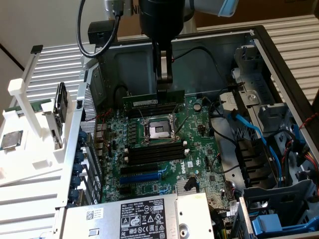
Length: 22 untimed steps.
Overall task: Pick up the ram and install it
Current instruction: 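Insert the ram into the slot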
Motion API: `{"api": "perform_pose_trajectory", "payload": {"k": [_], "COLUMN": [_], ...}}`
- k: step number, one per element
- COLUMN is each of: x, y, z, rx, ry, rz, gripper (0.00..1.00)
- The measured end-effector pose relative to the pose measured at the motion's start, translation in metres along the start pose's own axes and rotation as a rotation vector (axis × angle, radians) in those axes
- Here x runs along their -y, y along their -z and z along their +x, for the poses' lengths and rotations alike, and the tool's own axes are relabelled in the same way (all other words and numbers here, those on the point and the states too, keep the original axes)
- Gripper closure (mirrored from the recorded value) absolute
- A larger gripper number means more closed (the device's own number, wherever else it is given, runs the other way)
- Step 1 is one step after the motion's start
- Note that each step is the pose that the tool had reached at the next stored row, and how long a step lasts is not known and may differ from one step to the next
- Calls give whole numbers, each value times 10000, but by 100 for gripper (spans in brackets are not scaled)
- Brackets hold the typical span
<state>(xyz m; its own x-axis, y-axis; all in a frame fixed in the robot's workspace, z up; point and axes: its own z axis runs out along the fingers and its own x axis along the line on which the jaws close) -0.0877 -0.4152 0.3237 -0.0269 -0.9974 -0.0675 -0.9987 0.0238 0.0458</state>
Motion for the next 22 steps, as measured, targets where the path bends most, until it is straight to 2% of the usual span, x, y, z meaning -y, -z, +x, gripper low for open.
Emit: {"api": "perform_pose_trajectory", "payload": {"k": [2,4,7,10,15,18,21,22], "x": [6,9,10,12,5,5,6,6], "y": [-4,-15,-39,-68,-106,-119,-136,-139], "z": [10,11,13,17,20,20,22,23], "rx": [119,199,218,217,212,146,27,6], "ry": [-13,-40,-62,-62,-58,-60,-65,-65], "rz": [6,14,19,24,74,85,93,93], "gripper": [88,88,88,88,88,88,88,88]}}
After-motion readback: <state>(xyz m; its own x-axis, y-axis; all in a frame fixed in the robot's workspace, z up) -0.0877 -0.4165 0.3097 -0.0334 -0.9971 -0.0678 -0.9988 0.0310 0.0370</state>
